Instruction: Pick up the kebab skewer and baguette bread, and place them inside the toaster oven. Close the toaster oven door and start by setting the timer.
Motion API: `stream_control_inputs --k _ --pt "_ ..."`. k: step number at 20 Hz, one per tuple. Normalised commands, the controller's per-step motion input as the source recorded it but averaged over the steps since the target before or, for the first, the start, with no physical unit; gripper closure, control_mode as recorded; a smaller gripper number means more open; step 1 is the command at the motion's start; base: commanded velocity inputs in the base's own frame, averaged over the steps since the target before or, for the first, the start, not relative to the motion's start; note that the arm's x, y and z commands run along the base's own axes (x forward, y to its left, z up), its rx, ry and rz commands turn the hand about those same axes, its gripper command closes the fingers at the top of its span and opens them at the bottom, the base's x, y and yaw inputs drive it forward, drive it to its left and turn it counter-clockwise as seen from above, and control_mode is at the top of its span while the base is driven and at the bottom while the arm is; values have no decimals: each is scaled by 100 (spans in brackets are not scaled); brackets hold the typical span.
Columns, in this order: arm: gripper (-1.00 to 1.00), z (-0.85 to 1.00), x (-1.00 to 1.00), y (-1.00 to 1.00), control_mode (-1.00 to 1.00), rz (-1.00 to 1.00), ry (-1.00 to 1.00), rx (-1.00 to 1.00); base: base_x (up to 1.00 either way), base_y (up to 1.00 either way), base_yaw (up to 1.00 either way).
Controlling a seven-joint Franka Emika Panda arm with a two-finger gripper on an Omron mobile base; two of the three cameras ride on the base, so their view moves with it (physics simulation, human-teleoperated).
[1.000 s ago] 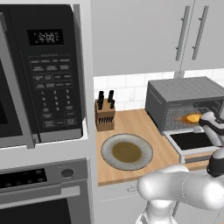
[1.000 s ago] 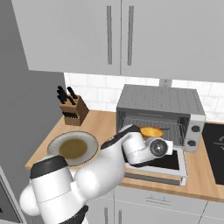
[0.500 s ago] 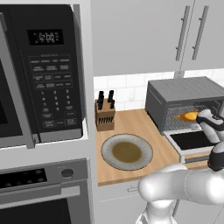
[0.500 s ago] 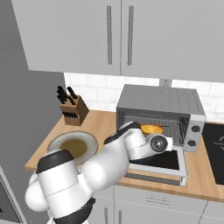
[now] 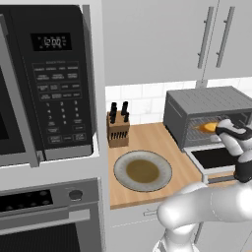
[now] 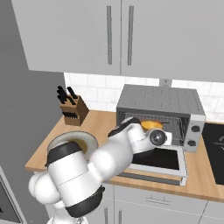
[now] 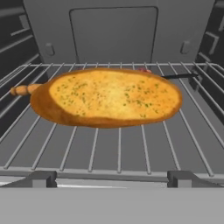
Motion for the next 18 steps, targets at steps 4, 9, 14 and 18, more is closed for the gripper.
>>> stream_control_inputs --k 4,9,14,18 --pt "-100 0 41 0 -100 0 0 0 0 0 0" --pt "-100 0 35 0 -100 0 0 0 0 0 0" --pt "-100 0 28 0 -100 0 0 0 0 0 0" --pt "-100 0 23 0 -100 0 0 0 0 0 0"
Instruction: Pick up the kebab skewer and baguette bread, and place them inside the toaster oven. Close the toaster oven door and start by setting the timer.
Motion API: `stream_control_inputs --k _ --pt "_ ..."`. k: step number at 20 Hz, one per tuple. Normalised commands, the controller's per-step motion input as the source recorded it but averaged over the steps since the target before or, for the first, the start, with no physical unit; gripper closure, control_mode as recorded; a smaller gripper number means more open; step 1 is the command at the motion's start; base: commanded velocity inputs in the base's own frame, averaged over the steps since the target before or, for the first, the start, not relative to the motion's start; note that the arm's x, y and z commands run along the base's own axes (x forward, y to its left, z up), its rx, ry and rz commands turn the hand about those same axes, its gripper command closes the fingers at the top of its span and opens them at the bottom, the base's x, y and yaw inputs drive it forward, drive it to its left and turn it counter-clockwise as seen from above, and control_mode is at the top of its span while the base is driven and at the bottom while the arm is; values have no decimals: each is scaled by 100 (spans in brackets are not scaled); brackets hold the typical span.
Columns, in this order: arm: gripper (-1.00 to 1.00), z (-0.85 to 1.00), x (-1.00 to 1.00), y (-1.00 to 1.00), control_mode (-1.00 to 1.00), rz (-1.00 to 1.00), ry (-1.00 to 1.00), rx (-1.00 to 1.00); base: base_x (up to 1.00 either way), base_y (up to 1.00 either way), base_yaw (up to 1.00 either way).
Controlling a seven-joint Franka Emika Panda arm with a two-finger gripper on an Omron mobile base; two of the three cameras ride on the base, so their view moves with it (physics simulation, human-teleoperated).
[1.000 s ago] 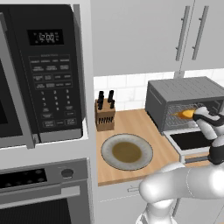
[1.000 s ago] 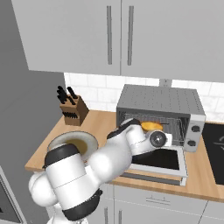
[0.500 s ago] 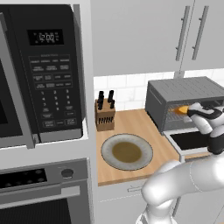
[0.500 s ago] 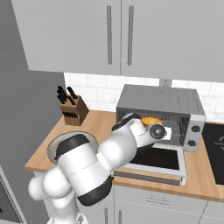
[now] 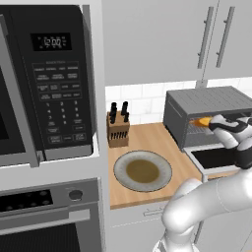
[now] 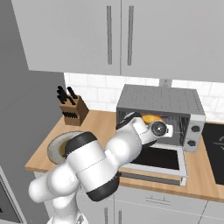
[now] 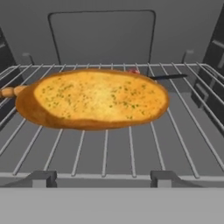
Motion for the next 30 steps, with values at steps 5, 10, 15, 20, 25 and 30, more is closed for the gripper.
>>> stream_control_inputs --k 5,10,15,20,25,30 --pt "-100 0 11 0 -100 0 0 0 0 0 0" --pt "-100 0 -50 -6 -100 0 0 0 0 0 0" --pt "-100 0 -93 -21 -100 0 0 0 0 0 0" --pt "-100 0 -100 -43 -100 0 0 0 0 0 0" --pt "-100 0 -100 -43 -100 0 0 0 0 0 0" --pt "-100 -7 -96 -23 -100 2 0 0 0 0 0"
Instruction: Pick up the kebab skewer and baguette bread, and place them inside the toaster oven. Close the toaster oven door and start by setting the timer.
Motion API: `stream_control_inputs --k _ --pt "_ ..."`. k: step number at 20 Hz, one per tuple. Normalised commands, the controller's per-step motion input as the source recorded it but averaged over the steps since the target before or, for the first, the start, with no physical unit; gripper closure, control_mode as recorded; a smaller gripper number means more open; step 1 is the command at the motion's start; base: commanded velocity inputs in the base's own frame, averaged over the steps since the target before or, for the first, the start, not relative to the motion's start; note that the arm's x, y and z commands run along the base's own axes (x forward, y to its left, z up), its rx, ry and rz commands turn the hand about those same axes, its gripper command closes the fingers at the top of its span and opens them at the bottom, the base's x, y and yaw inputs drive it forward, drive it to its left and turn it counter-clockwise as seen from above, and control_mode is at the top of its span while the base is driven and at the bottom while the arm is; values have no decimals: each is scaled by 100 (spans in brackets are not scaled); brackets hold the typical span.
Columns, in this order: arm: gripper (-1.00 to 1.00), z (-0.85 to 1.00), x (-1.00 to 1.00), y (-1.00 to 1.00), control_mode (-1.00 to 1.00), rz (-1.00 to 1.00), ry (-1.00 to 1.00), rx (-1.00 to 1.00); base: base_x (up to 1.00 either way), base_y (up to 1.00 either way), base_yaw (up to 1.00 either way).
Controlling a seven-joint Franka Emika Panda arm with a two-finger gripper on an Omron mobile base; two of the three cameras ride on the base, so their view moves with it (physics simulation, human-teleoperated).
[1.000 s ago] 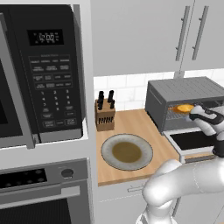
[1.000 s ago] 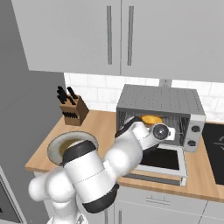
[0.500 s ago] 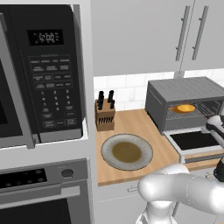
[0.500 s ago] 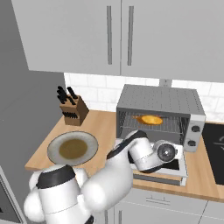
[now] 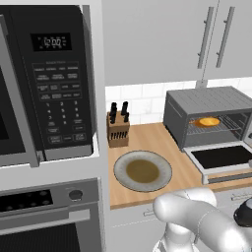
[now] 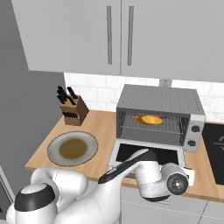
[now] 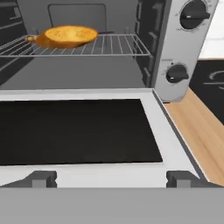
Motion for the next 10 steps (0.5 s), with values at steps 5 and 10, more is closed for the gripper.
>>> stream_control_inputs --k 5,10 --pt "-100 -20 -40 0 -100 12 0 0 0 0 0" --pt "-100 -35 -33 0 -100 9 0 0 0 0 0"
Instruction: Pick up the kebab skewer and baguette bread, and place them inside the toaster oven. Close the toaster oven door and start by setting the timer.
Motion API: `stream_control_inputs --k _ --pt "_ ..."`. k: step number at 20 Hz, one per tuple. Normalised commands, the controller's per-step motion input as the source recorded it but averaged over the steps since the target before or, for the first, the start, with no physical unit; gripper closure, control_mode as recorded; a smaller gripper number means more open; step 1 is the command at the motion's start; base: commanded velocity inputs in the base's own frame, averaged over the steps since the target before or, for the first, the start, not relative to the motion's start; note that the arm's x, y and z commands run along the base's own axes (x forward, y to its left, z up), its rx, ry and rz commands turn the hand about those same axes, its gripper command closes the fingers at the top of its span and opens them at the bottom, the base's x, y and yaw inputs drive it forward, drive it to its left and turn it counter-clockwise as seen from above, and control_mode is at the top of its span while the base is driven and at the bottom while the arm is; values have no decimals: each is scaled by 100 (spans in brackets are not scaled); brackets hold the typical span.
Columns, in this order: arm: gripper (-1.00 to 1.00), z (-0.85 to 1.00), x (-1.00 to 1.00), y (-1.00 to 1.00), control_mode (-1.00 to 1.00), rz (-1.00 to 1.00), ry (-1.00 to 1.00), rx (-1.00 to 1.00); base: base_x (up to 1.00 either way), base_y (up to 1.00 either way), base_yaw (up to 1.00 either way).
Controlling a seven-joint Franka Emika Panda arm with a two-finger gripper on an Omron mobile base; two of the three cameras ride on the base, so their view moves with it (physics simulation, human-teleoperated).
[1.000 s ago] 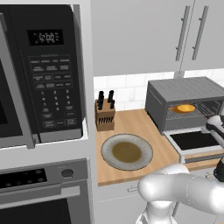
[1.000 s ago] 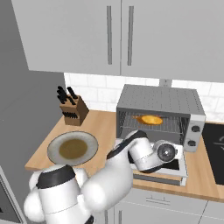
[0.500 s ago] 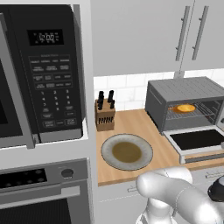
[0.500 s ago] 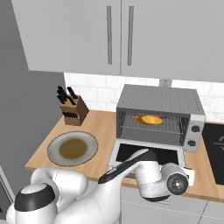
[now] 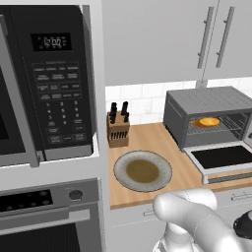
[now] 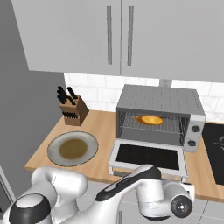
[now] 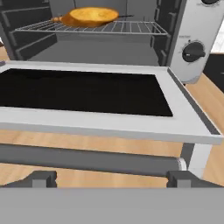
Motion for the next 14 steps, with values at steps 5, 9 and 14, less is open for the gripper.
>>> stream_control_inputs --k 5,9,14 --pt "-100 -37 -23 2 -100 5 0 0 0 0 0" --pt "-100 -25 -4 3 -100 0 0 0 0 0 0" --pt "-100 -2 1 1 -100 0 0 0 0 0 0"
